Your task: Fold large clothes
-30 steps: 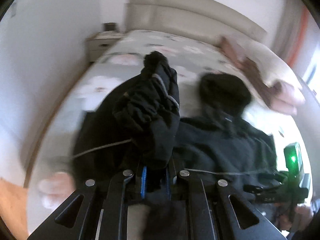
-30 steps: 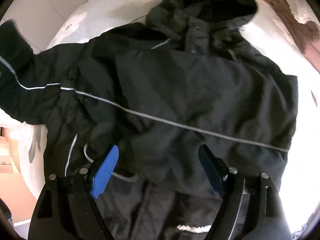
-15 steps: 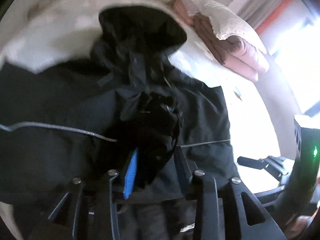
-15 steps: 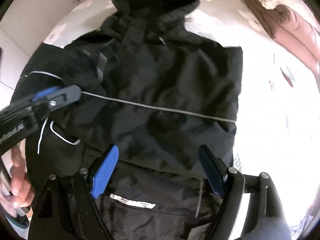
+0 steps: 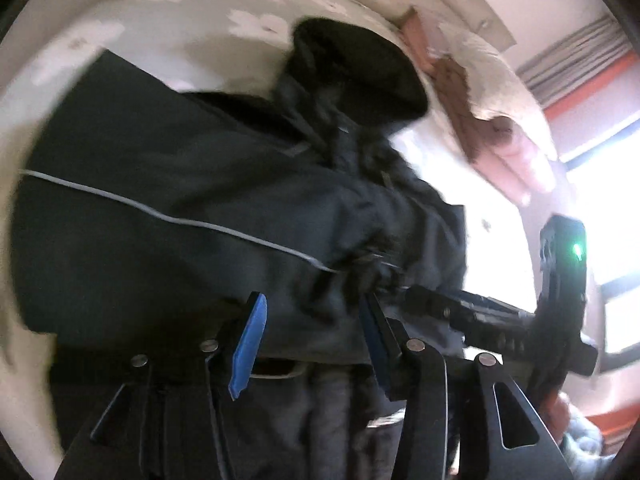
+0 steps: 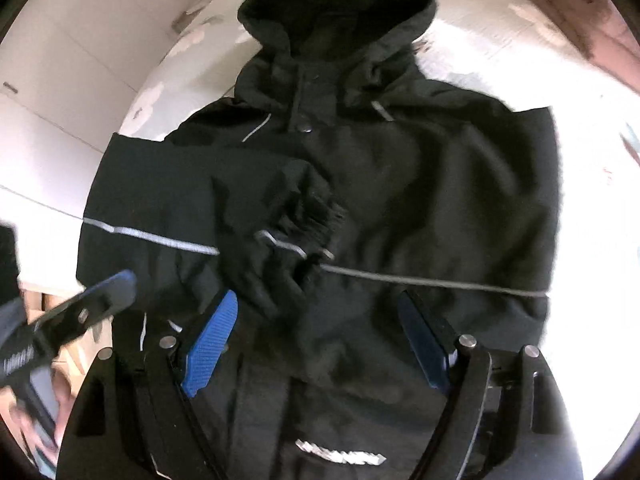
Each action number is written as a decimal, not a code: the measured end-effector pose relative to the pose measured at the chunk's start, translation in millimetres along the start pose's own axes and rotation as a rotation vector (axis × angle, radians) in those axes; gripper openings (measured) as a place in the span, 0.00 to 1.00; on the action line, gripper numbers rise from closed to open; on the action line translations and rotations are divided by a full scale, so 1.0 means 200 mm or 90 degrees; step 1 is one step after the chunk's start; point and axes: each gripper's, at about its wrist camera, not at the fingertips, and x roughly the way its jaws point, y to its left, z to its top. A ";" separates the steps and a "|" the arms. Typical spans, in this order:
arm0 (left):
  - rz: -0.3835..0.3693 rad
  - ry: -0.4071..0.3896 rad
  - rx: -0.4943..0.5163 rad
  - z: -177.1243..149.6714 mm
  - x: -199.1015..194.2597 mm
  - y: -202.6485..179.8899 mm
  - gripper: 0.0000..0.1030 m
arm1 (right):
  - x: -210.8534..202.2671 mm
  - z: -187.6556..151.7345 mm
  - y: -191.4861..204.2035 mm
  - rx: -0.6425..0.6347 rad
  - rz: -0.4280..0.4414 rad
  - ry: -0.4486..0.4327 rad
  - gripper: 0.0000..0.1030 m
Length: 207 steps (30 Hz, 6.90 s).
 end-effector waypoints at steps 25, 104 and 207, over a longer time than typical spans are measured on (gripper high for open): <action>0.302 0.031 0.141 0.11 0.45 0.08 0.49 | 0.11 -0.16 -0.40 0.031 -0.203 0.034 0.39; 0.240 0.033 0.172 0.85 -0.24 -0.79 0.57 | -0.95 0.72 0.08 0.048 -0.174 -0.088 0.91; 0.014 0.158 0.127 1.95 1.30 0.17 0.68 | 0.78 1.93 -0.30 -0.162 -0.058 0.065 0.76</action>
